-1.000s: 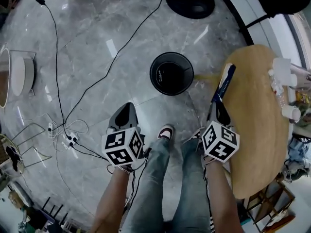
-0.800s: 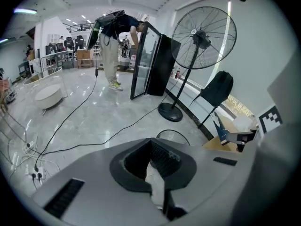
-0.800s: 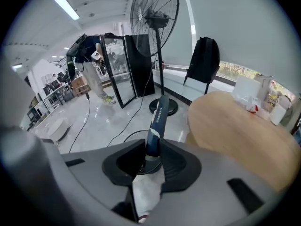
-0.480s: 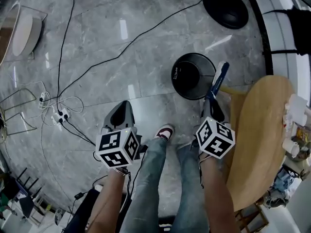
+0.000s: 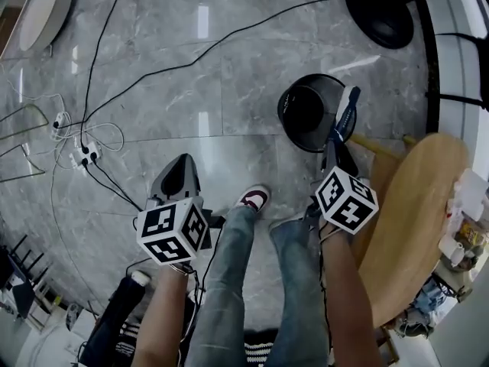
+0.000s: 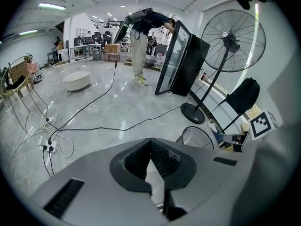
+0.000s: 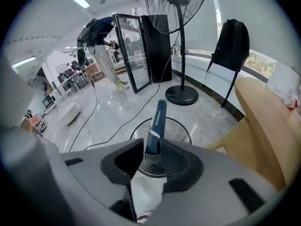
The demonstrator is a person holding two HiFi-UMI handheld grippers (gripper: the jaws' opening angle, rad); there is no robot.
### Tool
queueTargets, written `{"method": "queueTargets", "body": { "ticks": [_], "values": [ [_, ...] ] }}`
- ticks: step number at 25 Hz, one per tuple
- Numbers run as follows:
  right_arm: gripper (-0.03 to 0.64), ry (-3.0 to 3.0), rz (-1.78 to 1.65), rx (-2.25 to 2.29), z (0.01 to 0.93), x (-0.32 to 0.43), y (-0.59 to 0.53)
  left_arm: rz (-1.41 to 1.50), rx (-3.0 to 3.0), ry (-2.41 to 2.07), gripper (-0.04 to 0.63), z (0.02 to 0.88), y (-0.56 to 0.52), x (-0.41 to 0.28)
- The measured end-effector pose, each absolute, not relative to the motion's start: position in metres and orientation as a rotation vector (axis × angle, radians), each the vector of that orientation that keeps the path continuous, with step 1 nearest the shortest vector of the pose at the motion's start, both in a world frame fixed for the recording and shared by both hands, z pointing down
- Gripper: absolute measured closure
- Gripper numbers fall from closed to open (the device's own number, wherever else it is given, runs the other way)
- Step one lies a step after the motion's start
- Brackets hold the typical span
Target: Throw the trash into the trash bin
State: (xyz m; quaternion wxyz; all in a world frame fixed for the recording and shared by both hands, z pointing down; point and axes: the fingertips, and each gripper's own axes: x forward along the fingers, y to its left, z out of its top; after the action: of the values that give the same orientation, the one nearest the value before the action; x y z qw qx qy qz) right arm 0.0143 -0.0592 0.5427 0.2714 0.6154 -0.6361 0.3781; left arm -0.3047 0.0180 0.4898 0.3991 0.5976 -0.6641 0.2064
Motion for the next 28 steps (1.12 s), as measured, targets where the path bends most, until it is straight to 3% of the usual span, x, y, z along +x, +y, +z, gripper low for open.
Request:
{"method": "queueTargets", "body": {
  "ticks": [2, 17, 28],
  "values": [
    [0.447, -1.716, 1.028, 1.649, 0.543, 0.014, -0.062, 0.519, 1.505, -1.682, 0.586, 0.489, 0.019, -0.303],
    [0.451, -1.748, 1.029, 1.649, 0.494, 0.069, -0.039, 0.545, 1.656, -1.598, 0.586, 0.462, -0.027, -0.221],
    [0.451, -1.741, 0.837, 1.547, 0.43, 0.191, -0.009, 0.566, 1.81, -1.473, 0.586, 0.438, -0.03, -0.103]
  ]
}}
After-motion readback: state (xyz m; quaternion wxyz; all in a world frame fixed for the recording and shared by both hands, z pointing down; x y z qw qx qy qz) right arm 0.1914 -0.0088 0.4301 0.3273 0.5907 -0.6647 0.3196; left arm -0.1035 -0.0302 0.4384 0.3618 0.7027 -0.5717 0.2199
